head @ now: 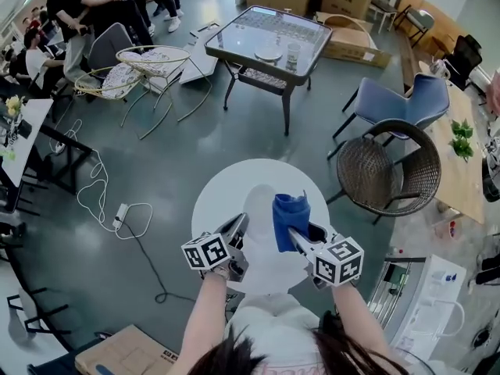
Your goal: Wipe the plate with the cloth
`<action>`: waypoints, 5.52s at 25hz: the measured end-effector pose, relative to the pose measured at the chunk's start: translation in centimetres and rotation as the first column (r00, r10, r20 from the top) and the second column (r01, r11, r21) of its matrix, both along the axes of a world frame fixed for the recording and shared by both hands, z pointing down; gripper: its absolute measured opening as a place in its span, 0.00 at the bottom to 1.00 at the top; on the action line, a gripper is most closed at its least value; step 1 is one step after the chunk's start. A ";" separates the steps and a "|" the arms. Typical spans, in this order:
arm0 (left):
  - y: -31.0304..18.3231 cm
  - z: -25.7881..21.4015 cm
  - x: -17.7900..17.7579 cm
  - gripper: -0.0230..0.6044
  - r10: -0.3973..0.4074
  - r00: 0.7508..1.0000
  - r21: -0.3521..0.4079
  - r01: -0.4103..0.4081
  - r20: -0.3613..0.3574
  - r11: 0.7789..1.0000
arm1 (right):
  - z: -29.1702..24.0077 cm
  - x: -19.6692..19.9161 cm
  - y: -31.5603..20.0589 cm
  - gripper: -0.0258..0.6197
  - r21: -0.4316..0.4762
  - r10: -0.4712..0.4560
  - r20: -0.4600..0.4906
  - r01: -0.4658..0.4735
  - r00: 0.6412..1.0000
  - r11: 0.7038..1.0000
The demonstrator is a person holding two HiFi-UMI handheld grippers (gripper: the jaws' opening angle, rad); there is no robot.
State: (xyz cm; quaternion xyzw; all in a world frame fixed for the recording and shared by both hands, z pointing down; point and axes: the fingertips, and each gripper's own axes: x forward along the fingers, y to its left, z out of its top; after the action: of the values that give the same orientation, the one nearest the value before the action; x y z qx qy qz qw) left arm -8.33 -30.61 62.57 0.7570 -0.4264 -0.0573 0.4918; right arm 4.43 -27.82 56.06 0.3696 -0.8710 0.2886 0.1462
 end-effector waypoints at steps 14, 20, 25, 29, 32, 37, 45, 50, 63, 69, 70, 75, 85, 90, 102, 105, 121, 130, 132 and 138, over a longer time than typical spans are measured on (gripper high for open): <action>2.5 -11.3 0.5 0.07 -0.016 0.998 0.224 0.028 -0.054 0.974 | -8.5 2.4 2.8 0.25 0.157 0.044 0.065 -0.053 0.997 0.986; 3.7 -15.1 0.1 0.07 -0.009 0.998 0.307 0.026 -0.056 0.951 | -11.6 2.9 4.1 0.25 0.226 0.054 0.087 -0.073 0.995 0.971; 3.9 -17.8 0.5 0.07 0.017 0.999 0.376 0.002 -0.046 0.927 | -14.1 2.3 4.1 0.25 0.285 0.041 0.107 -0.070 0.993 0.956; 4.2 -18.9 1.0 0.07 0.034 0.999 0.402 -0.016 -0.037 0.916 | -15.7 0.1 3.9 0.25 0.320 0.011 0.110 -0.046 0.994 0.946; 4.7 -19.3 1.7 0.07 0.061 0.998 0.418 -0.048 -0.019 0.907 | -17.1 -2.1 3.0 0.25 0.357 -0.008 0.090 -0.025 0.996 0.934; 5.5 -20.5 2.5 0.07 0.076 0.997 0.450 -0.064 -0.010 0.891 | -18.4 -4.7 1.5 0.25 0.374 0.022 0.024 -0.029 0.999 0.927; 5.6 -21.2 2.2 0.07 0.081 0.996 0.475 -0.054 -0.038 0.878 | -18.0 -3.3 0.7 0.25 0.387 0.071 -0.011 -0.061 0.997 0.920; 5.4 -21.2 2.5 0.07 0.089 0.995 0.473 -0.055 -0.051 0.879 | -17.2 0.6 0.1 0.25 0.358 0.157 -0.013 -0.142 0.987 0.923; 4.0 -20.5 2.6 0.07 0.047 0.998 0.460 -0.019 -0.049 0.888 | -17.0 -2.5 4.6 0.25 0.387 0.038 0.003 -0.036 0.999 0.922; 3.9 -21.0 2.2 0.07 0.037 0.995 0.448 0.009 -0.095 0.894 | -14.3 -6.1 4.9 0.25 0.314 -0.028 -0.049 0.042 0.998 0.949; 4.0 -21.1 2.0 0.07 0.036 0.994 0.444 0.014 -0.105 0.896 | -14.0 -6.3 4.7 0.25 0.311 -0.027 -0.057 0.044 0.998 0.949; 4.2 -21.2 0.6 0.08 0.018 0.990 0.436 0.045 -0.139 0.899 | -13.4 -5.9 3.7 0.25 0.305 0.021 -0.101 0.011 0.995 0.952; 4.6 -21.0 -0.3 0.07 0.006 0.991 0.443 0.055 -0.136 0.895 | -12.0 1.4 3.1 0.25 0.271 0.187 -0.098 -0.154 0.978 0.950; 4.7 -21.1 -0.1 0.07 0.014 0.992 0.445 0.044 -0.126 0.894 | -12.8 2.9 3.5 0.25 0.284 0.214 -0.058 -0.189 0.975 0.940; 6.4 -23.7 3.3 0.07 -0.162 0.775 0.682 -0.411 0.611 0.604 | -18.8 5.1 3.4 0.25 0.350 0.209 0.119 -0.238 0.971 0.906; 6.7 -24.6 4.4 0.07 -0.308 0.589 0.657 -0.583 0.747 0.478 | -19.6 5.1 3.3 0.25 0.363 0.196 0.117 -0.226 0.974 0.904; 8.5 -23.1 7.8 0.07 -0.801 0.063 0.226 -0.970 0.595 0.092 | -23.6 2.9 3.2 0.25 0.461 -0.067 -0.030 0.073 0.997 0.884; 10.0 -22.1 9.1 0.07 -0.828 0.059 0.119 -0.993 0.558 0.009 | -24.3 -6.5 -0.7 0.25 0.285 -0.471 -0.220 0.518 0.854 0.807; 10.2 -21.9 9.4 0.07 -0.833 0.059 0.095 -0.995 0.551 -0.007 | -23.0 -8.1 -1.0 0.25 0.183 -0.550 -0.196 0.581 0.812 0.793; 10.8 -21.1 9.5 0.08 -0.836 0.048 0.052 -0.998 0.547 -0.023 | -19.1 -10.4 -0.5 0.25 -0.051 -0.685 -0.165 0.687 0.710 0.724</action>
State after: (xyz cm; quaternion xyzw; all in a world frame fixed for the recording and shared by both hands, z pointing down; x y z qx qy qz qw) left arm 1.13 -19.79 41.48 0.6219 -0.2383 0.2879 -0.6882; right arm -5.95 -28.30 36.92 0.0444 -0.9318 0.1746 0.3150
